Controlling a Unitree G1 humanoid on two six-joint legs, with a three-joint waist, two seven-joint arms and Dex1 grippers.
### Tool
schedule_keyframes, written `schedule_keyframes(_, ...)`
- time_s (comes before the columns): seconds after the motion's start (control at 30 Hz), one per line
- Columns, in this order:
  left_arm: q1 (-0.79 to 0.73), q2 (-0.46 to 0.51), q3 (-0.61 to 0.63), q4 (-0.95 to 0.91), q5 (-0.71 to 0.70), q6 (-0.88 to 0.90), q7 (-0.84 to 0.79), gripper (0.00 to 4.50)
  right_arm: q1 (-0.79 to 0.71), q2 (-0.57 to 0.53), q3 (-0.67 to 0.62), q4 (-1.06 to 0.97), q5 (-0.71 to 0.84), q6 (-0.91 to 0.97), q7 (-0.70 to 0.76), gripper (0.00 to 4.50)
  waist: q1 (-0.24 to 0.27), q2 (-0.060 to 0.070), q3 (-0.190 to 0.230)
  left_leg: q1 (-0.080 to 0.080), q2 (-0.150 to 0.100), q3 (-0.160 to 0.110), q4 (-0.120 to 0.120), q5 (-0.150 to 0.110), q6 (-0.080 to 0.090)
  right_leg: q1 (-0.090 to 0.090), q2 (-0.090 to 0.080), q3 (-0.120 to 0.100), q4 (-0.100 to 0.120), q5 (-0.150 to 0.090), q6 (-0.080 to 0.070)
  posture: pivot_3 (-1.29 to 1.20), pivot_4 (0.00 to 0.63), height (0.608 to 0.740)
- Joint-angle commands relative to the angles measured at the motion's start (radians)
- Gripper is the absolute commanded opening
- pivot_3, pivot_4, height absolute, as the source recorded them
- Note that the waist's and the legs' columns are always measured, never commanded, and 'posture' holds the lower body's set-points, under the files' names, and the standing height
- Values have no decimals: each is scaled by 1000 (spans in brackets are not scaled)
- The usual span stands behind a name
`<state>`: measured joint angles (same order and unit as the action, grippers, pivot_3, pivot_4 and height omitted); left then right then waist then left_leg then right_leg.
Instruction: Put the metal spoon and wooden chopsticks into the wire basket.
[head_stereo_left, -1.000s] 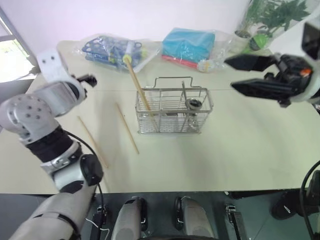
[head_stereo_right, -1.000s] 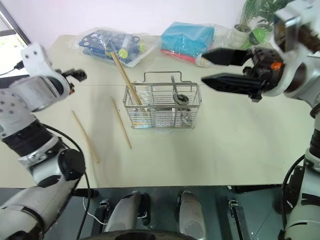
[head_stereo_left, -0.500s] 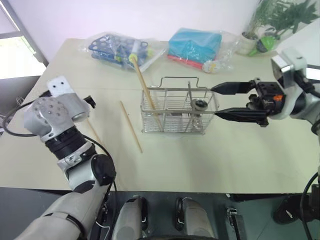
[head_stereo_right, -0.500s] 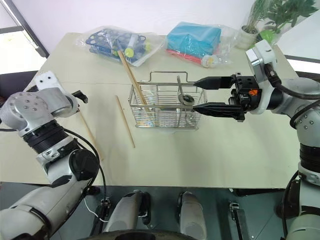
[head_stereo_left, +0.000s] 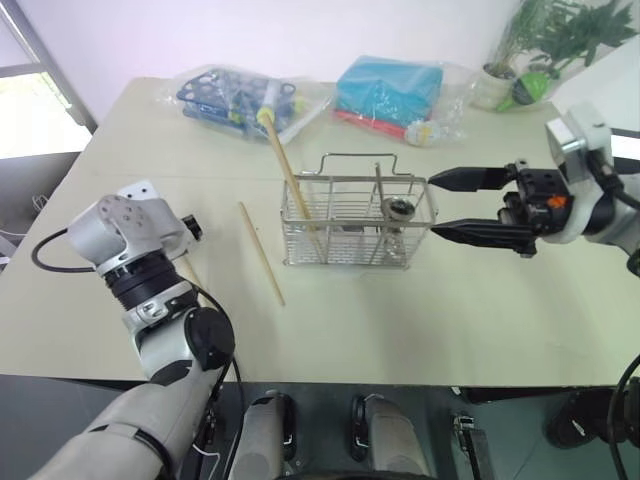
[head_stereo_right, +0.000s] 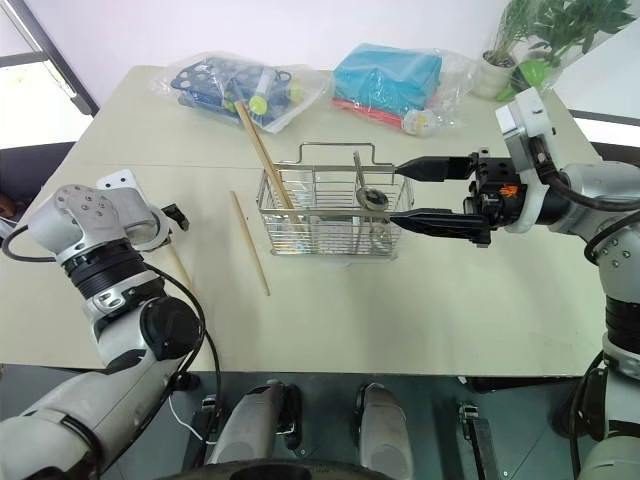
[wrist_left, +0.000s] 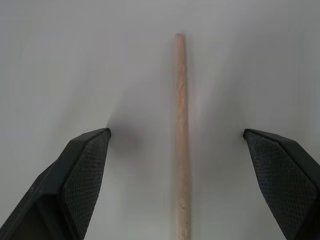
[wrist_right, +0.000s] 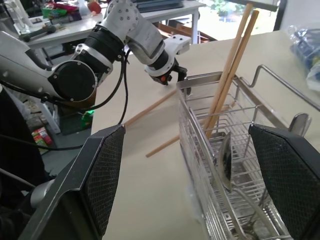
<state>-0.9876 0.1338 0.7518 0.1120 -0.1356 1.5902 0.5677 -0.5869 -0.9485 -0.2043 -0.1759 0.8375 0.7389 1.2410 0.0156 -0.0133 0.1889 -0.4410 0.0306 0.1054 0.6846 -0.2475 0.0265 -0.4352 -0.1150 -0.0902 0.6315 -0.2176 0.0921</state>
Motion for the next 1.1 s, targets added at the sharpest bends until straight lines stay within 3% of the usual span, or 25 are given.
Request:
schedule_keyframes(0.03,16,17,11,61,35,-42,-35,4500,-4,3,-49,-43,22,-10,-29,4044,0,2,-1,0,0,0,0,0,0,0,0,0,0,0,0,0,150,715)
schedule_keyframes(0.1,22,19,8,67,49,-55,-45,4500,2,8,-54,-47,31,-7,-39,4044,-1,3,-2,1,0,0,0,0,0,1,-1,0,0,0,0,0,150,715)
schedule_keyframes(0.2,12,19,18,71,66,-77,-51,3668,15,8,-52,-51,26,-18,-39,4101,-1,2,-2,2,0,0,0,-1,1,1,-1,0,1,0,0,0,150,715)
schedule_keyframes(0.47,-18,31,33,87,95,-92,-70,66,9,15,-45,-40,17,-34,-46,4101,-1,2,-2,2,0,0,0,-1,1,1,-1,0,1,0,0,0,150,715)
schedule_keyframes(0.77,-26,74,39,56,120,-126,-80,20,-9,30,-33,-15,0,-55,-56,4101,-2,2,-1,2,0,0,0,-1,1,1,-1,0,1,0,0,0,150,715)
schedule_keyframes(1.1,22,322,-109,-43,15,-581,-398,20,-18,16,-39,36,-26,-73,-51,4101,-2,0,-1,-2,0,2,0,0,-1,-3,-2,0,0,1,-1,0,150,715)
